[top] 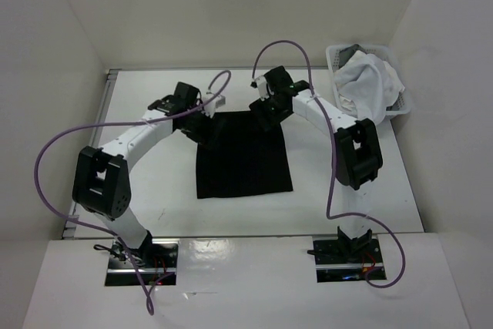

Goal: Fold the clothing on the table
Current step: Flatten the skirt out, then fold the skirt

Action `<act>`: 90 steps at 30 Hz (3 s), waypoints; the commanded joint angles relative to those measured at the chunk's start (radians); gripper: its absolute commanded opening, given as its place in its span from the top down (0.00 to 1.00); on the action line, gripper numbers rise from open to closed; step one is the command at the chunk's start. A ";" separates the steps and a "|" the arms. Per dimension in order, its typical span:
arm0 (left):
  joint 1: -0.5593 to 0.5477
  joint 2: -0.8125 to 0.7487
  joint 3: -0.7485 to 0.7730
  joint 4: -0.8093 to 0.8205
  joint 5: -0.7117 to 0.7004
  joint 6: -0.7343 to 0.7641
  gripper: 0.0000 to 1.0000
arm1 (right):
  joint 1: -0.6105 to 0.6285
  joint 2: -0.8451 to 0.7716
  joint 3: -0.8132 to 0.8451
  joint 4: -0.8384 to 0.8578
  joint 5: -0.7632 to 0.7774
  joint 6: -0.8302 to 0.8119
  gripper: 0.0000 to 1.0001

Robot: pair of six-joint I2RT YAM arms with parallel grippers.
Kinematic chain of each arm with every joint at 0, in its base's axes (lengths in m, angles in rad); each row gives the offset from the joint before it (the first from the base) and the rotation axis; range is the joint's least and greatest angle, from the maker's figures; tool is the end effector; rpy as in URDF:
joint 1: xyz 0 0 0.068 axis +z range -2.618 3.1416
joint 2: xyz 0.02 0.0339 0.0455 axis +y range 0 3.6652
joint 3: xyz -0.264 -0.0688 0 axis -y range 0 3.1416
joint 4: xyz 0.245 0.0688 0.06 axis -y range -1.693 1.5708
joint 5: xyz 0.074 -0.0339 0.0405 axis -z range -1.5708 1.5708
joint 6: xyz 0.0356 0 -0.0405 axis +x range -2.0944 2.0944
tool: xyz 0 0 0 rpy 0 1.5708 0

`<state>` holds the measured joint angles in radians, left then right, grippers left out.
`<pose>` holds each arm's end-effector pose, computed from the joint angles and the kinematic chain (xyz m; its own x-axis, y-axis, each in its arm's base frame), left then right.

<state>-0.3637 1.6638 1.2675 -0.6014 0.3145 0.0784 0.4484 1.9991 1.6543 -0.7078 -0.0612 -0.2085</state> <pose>0.3252 -0.1356 0.2465 -0.7441 0.3629 -0.5609 0.5550 0.8031 -0.2167 0.3908 0.1904 0.2322 -0.6707 -0.5519 -0.4956 -0.6121 0.7892 -0.0505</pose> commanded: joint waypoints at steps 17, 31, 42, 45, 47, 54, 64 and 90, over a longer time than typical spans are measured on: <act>0.284 0.450 0.401 0.066 0.316 -0.029 0.13 | -0.122 -0.060 0.016 0.011 -0.020 -0.035 0.16; 0.246 0.534 0.477 0.084 0.129 -0.080 0.18 | -0.131 -0.051 0.016 0.002 -0.009 -0.035 0.16; 0.226 0.583 0.517 0.103 0.077 -0.098 0.33 | -0.131 -0.033 0.036 -0.007 -0.009 -0.035 0.16; 0.216 0.594 0.538 0.103 0.077 -0.098 0.33 | -0.131 -0.023 0.036 -0.007 -0.009 -0.035 0.16; 0.216 0.605 0.550 0.094 0.077 -0.098 0.33 | -0.131 -0.023 0.036 -0.007 -0.009 -0.035 0.16; 0.189 0.623 0.561 0.094 0.086 -0.098 0.39 | -0.131 -0.014 0.036 -0.007 -0.009 -0.035 0.16; 0.180 0.654 0.561 0.084 0.057 -0.098 0.57 | -0.131 0.004 0.045 -0.007 -0.009 -0.035 0.16; 0.180 0.551 0.457 0.065 0.047 -0.069 0.92 | -0.250 0.426 0.532 -0.098 -0.313 0.027 0.18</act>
<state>-0.1822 2.2547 1.7523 -0.5022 0.3634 -0.0040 0.2108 2.4050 2.1284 -0.7799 -0.3271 -0.1905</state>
